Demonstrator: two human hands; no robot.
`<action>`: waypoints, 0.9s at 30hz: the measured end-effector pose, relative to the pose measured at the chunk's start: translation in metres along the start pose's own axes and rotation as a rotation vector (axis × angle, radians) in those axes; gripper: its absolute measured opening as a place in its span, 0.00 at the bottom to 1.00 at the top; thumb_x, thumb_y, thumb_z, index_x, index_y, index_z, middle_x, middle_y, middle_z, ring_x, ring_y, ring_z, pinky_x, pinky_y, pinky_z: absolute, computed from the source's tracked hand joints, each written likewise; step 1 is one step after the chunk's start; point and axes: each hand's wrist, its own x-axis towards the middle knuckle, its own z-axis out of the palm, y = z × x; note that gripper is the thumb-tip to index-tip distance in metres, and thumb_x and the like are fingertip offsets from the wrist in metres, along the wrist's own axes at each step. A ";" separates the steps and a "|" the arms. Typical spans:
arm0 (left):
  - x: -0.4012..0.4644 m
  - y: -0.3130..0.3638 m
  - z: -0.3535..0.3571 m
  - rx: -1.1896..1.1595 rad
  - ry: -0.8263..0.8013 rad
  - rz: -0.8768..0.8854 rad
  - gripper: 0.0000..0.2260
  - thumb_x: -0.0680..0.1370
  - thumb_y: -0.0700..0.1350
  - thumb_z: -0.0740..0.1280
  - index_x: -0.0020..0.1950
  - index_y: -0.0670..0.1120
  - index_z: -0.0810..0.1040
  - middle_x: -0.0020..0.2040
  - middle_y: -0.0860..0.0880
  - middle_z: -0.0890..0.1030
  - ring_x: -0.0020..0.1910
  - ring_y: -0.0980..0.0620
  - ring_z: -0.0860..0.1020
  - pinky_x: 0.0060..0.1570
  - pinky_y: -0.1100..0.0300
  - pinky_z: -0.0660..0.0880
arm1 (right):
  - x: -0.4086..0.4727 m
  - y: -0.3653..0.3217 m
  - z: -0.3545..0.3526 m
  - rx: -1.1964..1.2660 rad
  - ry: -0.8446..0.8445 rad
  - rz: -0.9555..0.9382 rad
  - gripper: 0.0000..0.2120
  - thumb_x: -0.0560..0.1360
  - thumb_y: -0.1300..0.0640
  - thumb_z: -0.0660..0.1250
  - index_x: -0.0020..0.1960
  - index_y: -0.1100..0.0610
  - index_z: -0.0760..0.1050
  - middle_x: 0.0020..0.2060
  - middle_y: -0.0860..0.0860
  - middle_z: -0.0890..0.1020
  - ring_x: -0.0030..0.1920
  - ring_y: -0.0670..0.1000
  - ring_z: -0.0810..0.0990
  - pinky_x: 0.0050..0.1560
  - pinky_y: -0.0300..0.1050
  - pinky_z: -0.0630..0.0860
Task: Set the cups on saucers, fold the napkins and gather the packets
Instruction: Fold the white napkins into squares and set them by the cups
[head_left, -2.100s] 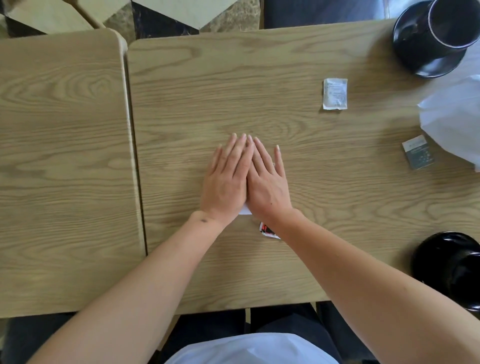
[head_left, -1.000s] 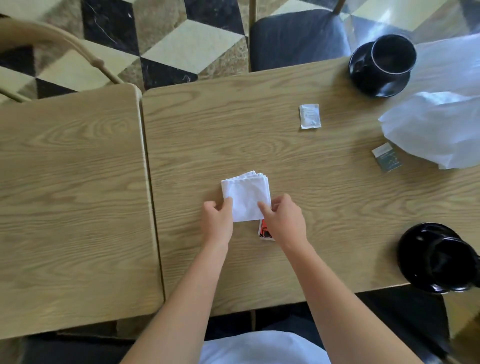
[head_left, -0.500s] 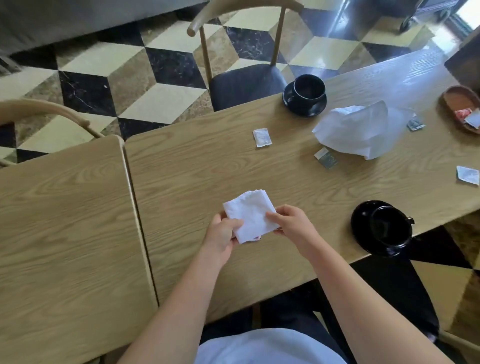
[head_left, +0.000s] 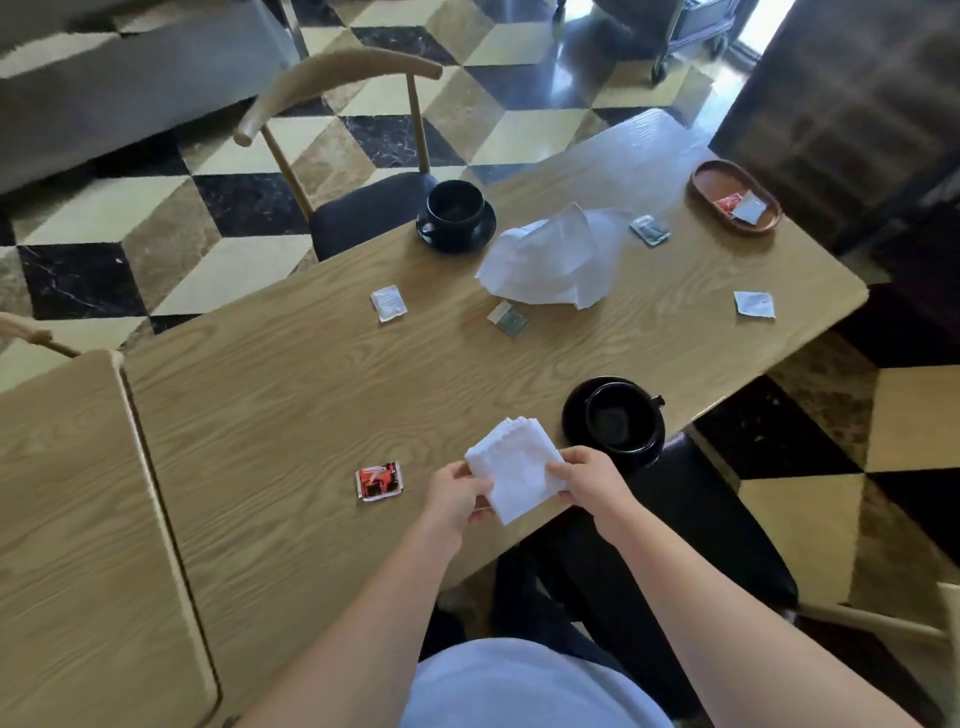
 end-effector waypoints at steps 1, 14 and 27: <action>0.002 -0.004 0.006 -0.007 0.022 -0.008 0.11 0.76 0.29 0.66 0.55 0.39 0.80 0.49 0.41 0.85 0.44 0.41 0.81 0.47 0.48 0.76 | 0.002 0.005 -0.004 0.058 -0.002 0.019 0.08 0.76 0.61 0.68 0.54 0.61 0.80 0.53 0.60 0.84 0.50 0.54 0.82 0.52 0.50 0.80; 0.030 -0.026 0.030 0.080 0.263 -0.038 0.06 0.76 0.34 0.68 0.49 0.44 0.82 0.48 0.46 0.86 0.45 0.47 0.85 0.36 0.57 0.82 | 0.034 0.029 0.001 0.214 0.164 0.202 0.13 0.72 0.61 0.71 0.55 0.57 0.74 0.53 0.55 0.80 0.53 0.55 0.81 0.51 0.49 0.81; 0.048 -0.011 0.024 0.314 0.427 -0.052 0.16 0.75 0.55 0.71 0.42 0.45 0.68 0.42 0.44 0.81 0.32 0.46 0.75 0.33 0.57 0.69 | 0.018 0.037 0.021 -0.527 0.288 -0.295 0.06 0.74 0.56 0.67 0.48 0.54 0.71 0.47 0.48 0.74 0.41 0.50 0.75 0.36 0.44 0.70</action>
